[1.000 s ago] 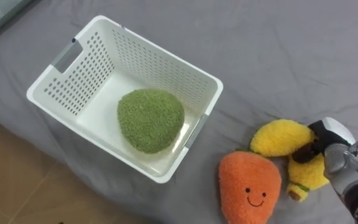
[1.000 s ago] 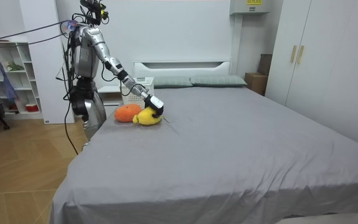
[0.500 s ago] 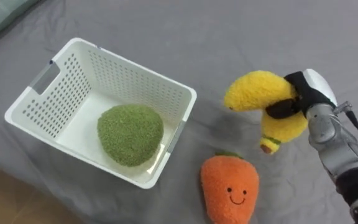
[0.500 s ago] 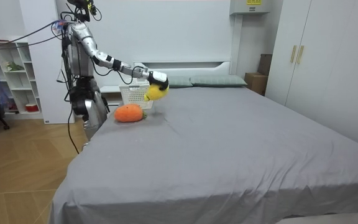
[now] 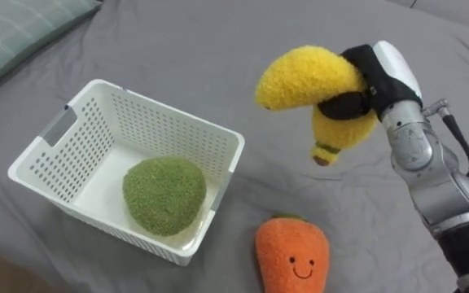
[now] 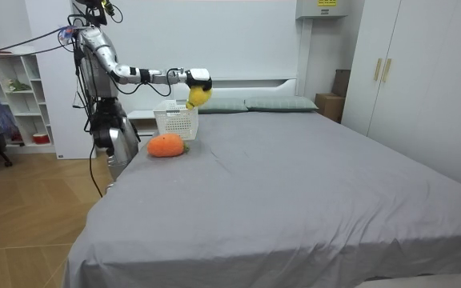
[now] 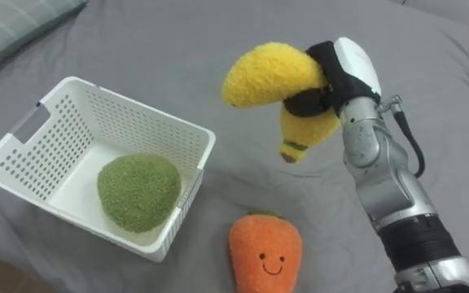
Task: Collect toys from the bed
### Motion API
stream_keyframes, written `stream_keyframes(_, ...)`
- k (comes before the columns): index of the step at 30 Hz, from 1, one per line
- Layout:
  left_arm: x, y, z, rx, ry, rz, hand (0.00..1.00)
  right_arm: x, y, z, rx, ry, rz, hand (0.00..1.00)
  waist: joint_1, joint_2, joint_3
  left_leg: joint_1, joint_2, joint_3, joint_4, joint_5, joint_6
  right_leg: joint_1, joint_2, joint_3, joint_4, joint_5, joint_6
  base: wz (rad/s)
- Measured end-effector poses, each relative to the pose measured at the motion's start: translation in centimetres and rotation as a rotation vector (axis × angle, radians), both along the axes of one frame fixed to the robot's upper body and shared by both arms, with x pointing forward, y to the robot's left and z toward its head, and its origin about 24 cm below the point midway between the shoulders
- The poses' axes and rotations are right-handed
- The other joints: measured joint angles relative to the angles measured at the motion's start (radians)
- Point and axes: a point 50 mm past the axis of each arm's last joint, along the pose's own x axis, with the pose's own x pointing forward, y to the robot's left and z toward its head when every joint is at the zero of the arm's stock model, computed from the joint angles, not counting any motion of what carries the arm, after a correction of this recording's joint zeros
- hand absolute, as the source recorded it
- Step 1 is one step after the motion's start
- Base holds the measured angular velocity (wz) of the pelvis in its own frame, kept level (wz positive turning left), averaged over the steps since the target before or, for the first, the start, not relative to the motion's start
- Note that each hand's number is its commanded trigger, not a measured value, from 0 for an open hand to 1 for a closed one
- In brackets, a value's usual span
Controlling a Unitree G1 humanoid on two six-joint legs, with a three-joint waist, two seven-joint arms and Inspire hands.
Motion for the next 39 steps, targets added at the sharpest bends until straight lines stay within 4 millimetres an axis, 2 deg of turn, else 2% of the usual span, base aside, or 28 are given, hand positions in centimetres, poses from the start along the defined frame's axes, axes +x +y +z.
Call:
stream_keyframes(5,-0.5,-0.2,-0.1,0.012,0.03,-0.002,0.0,-0.2,1.9,0.8,0.021,-0.044,0.055,1.0,0.006,0.002,0.002,0.024,0.0,-0.003,-0.007,0.0,0.0,0.022,-0.001,-0.009,-0.003,0.0,0.0,0.01)
stream_keyframes(8,-0.3,-0.4,-0.2,0.012,0.03,-0.007,0.0,-0.5,3.0,1.5,0.024,-0.054,0.102,1.0,0.026,0.004,0.0029,0.022,-0.001,-0.002,-0.008,0.0,0.0,0.02,0.0,0.0,-0.004,0.0,0.0,-0.01)
stream_keyframes(12,0.1,-0.7,-0.2,0.025,0.034,-0.042,0.0,-1.0,4.5,2.5,0.024,-0.09,0.159,1.0,0.045,0.004,0.003,0.021,-0.002,-0.01,-0.011,0.0,0.0,0.025,0.0,-0.009,-0.014,0.0,0.0,0.04)
stream_keyframes(16,0.6,-1.0,-0.1,0.021,0.022,-0.051,0.0,-1.1,5.0,2.5,0.04,-0.088,0.169,1.0,0.06,0.004,0.004,0.023,-0.005,-0.028,-0.011,0.0,0.0,0.032,0.0,-0.013,-0.017,0.0,0.001,0.14)
stream_keyframes(20,0.6,-1.1,-0.2,0.022,0.039,-0.058,0.0,-1.3,6.8,1.8,0.071,-0.052,0.206,1.0,0.084,0.008,0.0099,0.022,-0.006,-0.029,-0.012,0.0,0.0,0.033,-0.001,-0.015,-0.018,-0.001,0.002,0.01)
stream_keyframes(24,0.0,-1.0,-0.4,0.032,0.08,-0.074,0.0,-1.5,8.1,1.3,0.012,-0.014,0.264,1.0,0.097,-0.005,0.013,0.014,-0.012,-0.06,-0.009,0.003,-0.002,0.032,-0.002,-0.039,-0.02,-0.001,0.002,0.15)
stream_keyframes(27,0.1,-0.9,-0.3,0.037,0.076,-0.06,0.0,-1.5,8.6,1.0,0.0,0.006,0.261,1.0,0.139,-0.022,0.0129,0.011,-0.013,-0.058,-0.008,0.003,-0.002,0.032,-0.002,-0.044,-0.029,-0.001,0.002,0.04)
stream_keyframes(28,0.1,-0.8,-0.3,0.039,0.072,-0.054,0.0,-1.5,8.7,1.0,0.002,0.009,0.265,1.0,0.142,-0.026,0.012,0.007,-0.013,-0.06,-0.007,0.003,-0.002,0.032,-0.003,-0.048,-0.031,-0.001,0.002,0.12)
stream_keyframes(33,-0.1,-0.7,-0.2,0.04,0.083,-0.042,0.0,-1.6,9.6,0.8,0.011,0.039,0.299,1.0,0.194,-0.05,0.0173,0.003,-0.015,-0.071,-0.004,0.003,-0.002,0.033,-0.003,-0.055,-0.031,-0.001,0.002,0.06)
stream_keyframes(39,-0.6,-0.7,-0.3,0.035,0.098,-0.038,0.0,-1.2,9.8,-0.2,0.006,0.085,0.297,1.0,0.215,-0.059,0.022,-0.006,-0.018,-0.08,0.009,0.002,-0.003,0.033,-0.003,-0.056,-0.031,0.001,0.004,0.05)
